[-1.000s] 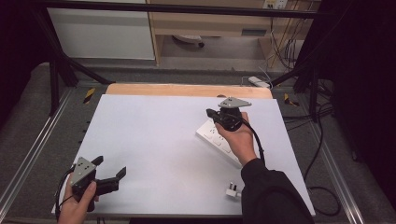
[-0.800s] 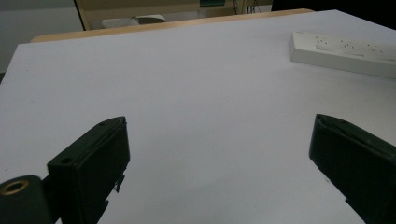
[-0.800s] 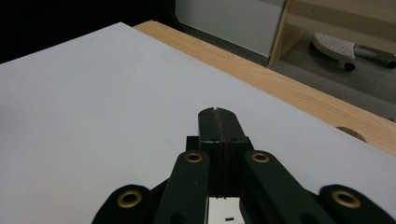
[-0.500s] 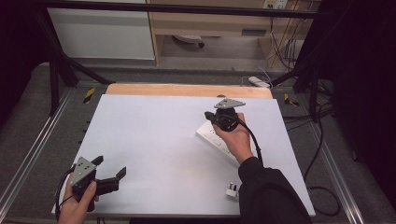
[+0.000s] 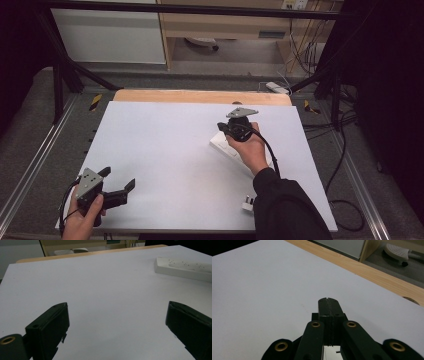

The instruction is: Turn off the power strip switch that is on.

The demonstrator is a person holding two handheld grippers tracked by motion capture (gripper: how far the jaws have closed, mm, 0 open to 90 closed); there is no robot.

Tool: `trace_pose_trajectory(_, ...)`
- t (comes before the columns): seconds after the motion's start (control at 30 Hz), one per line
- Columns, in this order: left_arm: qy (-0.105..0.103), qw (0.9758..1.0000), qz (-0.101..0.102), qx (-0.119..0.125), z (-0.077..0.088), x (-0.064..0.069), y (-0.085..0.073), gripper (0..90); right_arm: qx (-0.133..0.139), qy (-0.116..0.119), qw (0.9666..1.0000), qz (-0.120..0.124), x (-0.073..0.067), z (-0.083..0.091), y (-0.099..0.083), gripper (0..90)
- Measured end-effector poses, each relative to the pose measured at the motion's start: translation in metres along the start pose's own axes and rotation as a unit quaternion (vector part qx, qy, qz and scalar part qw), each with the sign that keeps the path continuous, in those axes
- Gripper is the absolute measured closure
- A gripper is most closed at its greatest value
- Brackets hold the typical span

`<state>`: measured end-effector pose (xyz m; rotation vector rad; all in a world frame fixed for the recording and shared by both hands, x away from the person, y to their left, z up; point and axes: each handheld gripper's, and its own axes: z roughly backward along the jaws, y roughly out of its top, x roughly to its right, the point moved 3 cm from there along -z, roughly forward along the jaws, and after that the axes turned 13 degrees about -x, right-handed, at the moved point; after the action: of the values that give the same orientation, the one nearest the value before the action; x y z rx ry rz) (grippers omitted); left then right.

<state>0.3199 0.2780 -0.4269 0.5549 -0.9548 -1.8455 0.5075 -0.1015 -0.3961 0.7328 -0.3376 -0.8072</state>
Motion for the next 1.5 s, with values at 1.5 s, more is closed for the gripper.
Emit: trace_pose_trajectory(1.5, 0.001, 1.0, -0.005, -0.002, 0.0, 0.001, 0.0, 5.0, -0.074, 0.0, 0.9972, 0.008, 0.0, -0.025, -0.03, 90.0)
